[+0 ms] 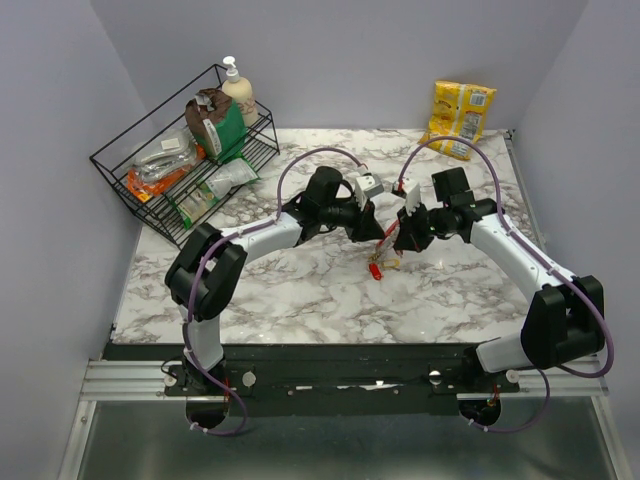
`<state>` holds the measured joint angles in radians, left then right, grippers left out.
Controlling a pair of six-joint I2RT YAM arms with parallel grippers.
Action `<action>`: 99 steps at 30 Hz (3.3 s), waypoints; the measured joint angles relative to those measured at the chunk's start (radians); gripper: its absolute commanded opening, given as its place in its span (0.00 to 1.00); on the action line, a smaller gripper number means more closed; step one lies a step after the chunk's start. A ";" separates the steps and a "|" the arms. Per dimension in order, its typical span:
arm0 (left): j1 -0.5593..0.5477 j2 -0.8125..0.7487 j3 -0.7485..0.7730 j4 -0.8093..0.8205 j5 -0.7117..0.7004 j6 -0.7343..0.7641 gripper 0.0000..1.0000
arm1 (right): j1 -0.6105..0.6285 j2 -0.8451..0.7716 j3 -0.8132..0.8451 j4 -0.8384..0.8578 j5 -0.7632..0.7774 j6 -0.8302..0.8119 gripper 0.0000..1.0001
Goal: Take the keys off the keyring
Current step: Remove the key from the keyring.
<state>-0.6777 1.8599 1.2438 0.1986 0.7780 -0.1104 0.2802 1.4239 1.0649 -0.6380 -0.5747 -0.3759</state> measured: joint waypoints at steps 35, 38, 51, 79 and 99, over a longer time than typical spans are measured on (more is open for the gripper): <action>-0.001 0.073 0.010 0.092 0.144 0.077 0.28 | -0.001 0.000 0.013 -0.080 -0.073 -0.067 0.02; 0.008 0.071 -0.002 0.098 0.150 0.083 0.28 | -0.001 0.000 0.047 -0.111 -0.078 -0.077 0.02; 0.116 -0.101 -0.128 0.139 0.146 0.085 0.29 | 0.024 0.120 0.298 -0.280 -0.050 -0.137 0.03; 0.047 -0.184 -0.262 0.217 0.059 0.084 0.29 | 0.124 0.239 0.341 -0.304 -0.016 -0.136 0.04; 0.006 -0.171 -0.225 0.126 -0.009 0.175 0.29 | 0.124 0.223 0.340 -0.294 0.005 -0.122 0.04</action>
<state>-0.6720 1.6890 1.0191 0.3241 0.7689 0.0647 0.4046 1.6470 1.4052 -0.9321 -0.5697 -0.4980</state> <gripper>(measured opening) 0.295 0.043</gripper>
